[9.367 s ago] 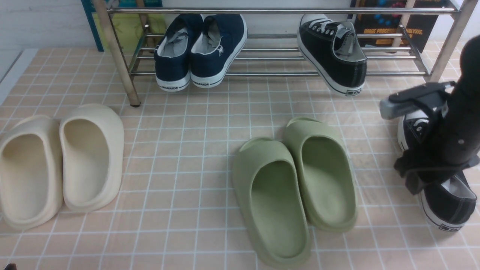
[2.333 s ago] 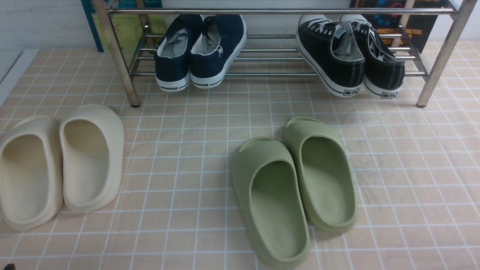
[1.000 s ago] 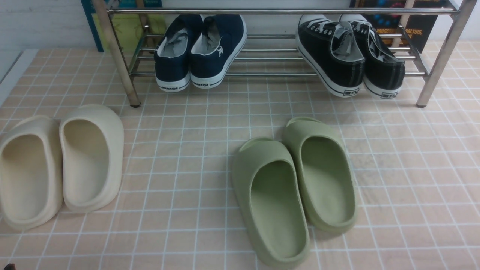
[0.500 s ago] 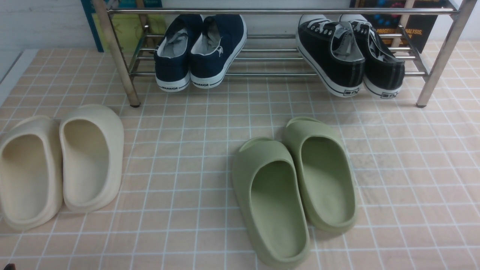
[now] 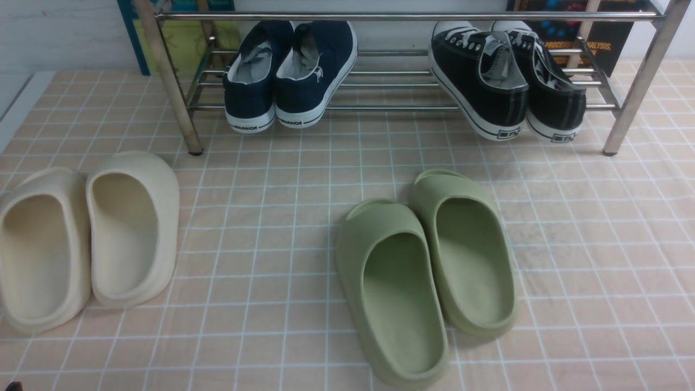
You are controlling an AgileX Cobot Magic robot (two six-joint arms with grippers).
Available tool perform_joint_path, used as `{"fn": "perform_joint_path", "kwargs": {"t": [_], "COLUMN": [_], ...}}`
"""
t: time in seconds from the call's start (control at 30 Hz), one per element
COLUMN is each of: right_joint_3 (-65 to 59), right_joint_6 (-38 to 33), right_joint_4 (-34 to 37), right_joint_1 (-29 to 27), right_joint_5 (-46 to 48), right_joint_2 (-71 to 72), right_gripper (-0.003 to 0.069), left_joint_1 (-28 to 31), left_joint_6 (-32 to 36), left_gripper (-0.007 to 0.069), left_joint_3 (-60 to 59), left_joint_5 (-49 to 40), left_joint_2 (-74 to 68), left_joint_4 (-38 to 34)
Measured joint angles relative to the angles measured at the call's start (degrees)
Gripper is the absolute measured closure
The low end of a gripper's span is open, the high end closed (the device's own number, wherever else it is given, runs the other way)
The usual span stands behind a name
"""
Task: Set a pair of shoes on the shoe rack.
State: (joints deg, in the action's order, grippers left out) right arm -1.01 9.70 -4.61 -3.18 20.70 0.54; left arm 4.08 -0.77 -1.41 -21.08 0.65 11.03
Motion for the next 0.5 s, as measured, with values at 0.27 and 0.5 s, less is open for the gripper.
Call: {"fn": "perform_joint_path", "kwargs": {"t": [0.27, 0.5], "right_joint_3": [0.0, 0.0], "right_joint_6": [0.0, 0.0], "right_joint_4": [0.0, 0.0], "right_joint_1": [0.0, 0.0], "right_joint_5": [0.0, 0.0], "right_joint_2": [0.0, 0.0], "right_gripper": [0.0622, 0.0613], "left_joint_1": [0.0, 0.0], "left_joint_6": [0.0, 0.0], "left_gripper": [0.0386, 0.0386], "left_joint_3": [0.0, 0.0], "left_joint_5": [0.0, 0.0], "left_joint_2": [0.0, 0.0], "left_joint_4": [0.0, 0.0]}}
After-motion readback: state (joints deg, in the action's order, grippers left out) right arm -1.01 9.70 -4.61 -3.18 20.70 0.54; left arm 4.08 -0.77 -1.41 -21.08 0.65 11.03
